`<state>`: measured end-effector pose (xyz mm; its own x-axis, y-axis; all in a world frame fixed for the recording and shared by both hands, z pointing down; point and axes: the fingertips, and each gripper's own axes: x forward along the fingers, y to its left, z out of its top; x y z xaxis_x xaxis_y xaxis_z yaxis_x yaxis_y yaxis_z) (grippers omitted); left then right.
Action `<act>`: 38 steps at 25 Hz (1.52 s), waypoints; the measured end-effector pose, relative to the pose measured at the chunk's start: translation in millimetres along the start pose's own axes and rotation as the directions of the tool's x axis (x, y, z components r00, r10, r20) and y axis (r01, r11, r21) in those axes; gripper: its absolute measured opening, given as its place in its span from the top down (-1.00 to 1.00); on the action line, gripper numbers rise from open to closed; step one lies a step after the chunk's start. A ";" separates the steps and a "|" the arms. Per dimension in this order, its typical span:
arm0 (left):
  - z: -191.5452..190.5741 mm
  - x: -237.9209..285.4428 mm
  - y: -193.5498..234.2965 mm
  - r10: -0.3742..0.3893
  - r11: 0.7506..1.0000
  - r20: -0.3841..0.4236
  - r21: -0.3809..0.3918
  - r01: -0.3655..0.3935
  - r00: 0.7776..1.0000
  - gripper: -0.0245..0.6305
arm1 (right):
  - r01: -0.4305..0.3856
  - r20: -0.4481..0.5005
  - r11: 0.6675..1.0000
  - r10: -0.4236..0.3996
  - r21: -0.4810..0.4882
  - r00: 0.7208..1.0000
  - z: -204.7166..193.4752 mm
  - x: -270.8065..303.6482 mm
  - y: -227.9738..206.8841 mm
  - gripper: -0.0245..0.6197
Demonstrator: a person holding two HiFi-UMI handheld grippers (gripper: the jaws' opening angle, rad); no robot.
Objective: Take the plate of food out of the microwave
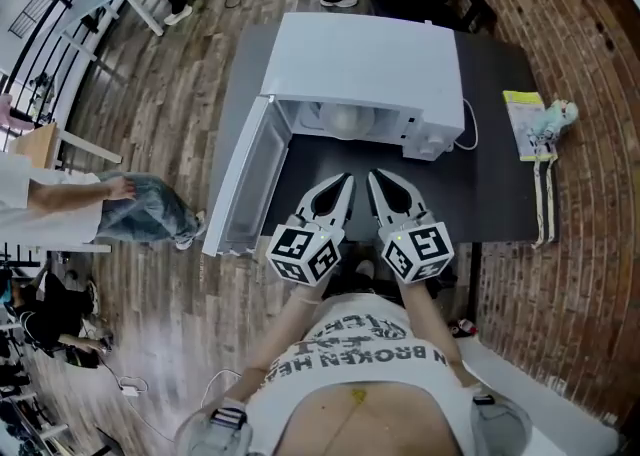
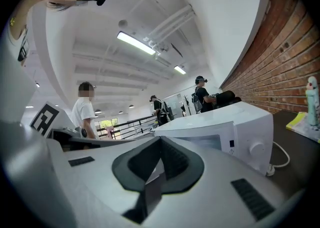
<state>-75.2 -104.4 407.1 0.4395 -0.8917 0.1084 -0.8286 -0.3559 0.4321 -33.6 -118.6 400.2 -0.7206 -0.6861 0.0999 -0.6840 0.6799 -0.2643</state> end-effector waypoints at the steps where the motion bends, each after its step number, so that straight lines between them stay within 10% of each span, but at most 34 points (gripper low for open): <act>1: 3.3 5.4 4.3 -0.011 1.000 -0.002 -0.004 0.011 1.000 0.90 | 0.010 0.002 1.000 -0.010 -0.004 1.000 2.4 5.7 -2.9 0.90; 25: 22.6 79.6 108.6 -0.152 0.988 -0.116 -0.056 0.146 0.982 0.90 | 0.218 -0.046 0.976 -0.217 0.018 0.975 -14.3 112.8 -47.1 0.90; 38: 8.6 104.1 138.3 -0.071 0.995 -0.158 -0.080 0.059 0.985 0.90 | 0.185 -0.125 0.982 -0.181 0.026 0.976 -30.2 136.2 -71.9 0.90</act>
<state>-147.0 -248.9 470.4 0.5466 -0.8087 0.2173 -0.7707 -0.3845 0.5081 -86.0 -253.1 461.7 -0.5937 -0.7597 0.2651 -0.8024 0.5340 -0.2664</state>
